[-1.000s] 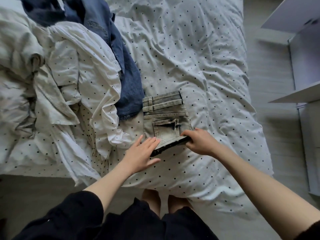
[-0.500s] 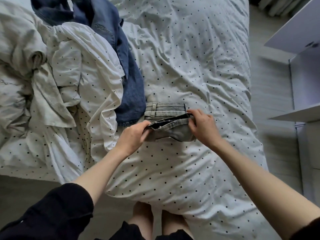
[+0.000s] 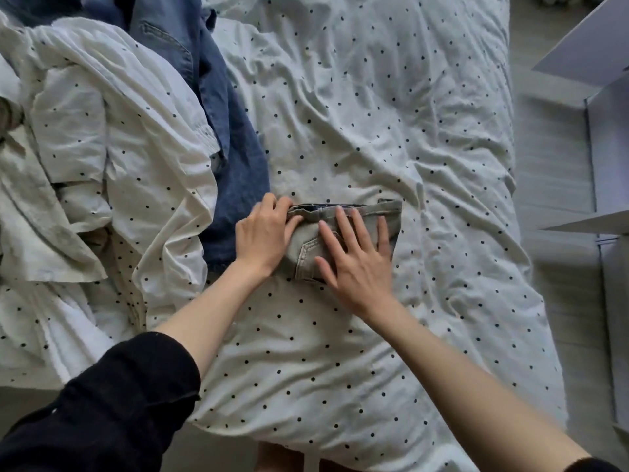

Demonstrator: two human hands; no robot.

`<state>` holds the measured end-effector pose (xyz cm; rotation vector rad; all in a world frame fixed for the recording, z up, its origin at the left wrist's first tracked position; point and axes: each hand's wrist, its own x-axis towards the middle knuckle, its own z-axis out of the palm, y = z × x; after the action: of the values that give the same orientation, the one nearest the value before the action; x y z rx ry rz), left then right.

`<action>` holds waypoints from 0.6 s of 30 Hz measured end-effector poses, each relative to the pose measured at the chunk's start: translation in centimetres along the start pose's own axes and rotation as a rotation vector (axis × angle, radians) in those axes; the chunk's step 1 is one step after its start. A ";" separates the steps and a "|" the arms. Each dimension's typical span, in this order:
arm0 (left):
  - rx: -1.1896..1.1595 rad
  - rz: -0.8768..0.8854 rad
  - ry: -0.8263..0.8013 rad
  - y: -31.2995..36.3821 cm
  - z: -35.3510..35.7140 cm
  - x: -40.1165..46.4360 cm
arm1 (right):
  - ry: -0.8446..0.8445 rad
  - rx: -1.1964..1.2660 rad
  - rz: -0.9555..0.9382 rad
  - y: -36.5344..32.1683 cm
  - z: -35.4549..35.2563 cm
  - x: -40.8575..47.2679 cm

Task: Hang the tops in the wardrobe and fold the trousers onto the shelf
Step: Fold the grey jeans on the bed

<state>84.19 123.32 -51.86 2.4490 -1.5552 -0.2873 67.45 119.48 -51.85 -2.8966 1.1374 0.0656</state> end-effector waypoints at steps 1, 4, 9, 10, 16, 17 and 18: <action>0.020 0.025 0.081 0.0 0.3 -0.3 | -0.056 -0.028 0.020 0.2 0.6 0.1; 0.082 0.261 0.205 0.4 2.2 -1.5 | -0.148 -0.054 0.025 1.2 2.4 1.7; 0.314 0.404 -0.169 -0.6 5.3 -3.1 | -0.259 -0.094 -0.040 1.5 5.7 2.9; 0.310 0.399 -0.259 -1.1 6.0 -2.4 | -0.274 -0.079 -0.047 1.7 6.5 3.3; 0.455 0.479 -0.490 -2.9 6.7 -0.9 | -0.242 -0.023 -0.082 1.9 5.4 3.4; 0.459 0.477 -0.455 -2.5 6.2 -1.1 | -0.205 -0.046 -0.101 2.1 4.3 2.4; 0.447 0.461 -0.427 -2.1 6.1 -1.5 | -0.163 -0.064 -0.114 1.9 3.9 1.5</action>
<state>83.67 125.09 -58.25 2.3198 -2.5500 -0.4356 67.13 117.24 -55.86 -2.9391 0.9600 0.3346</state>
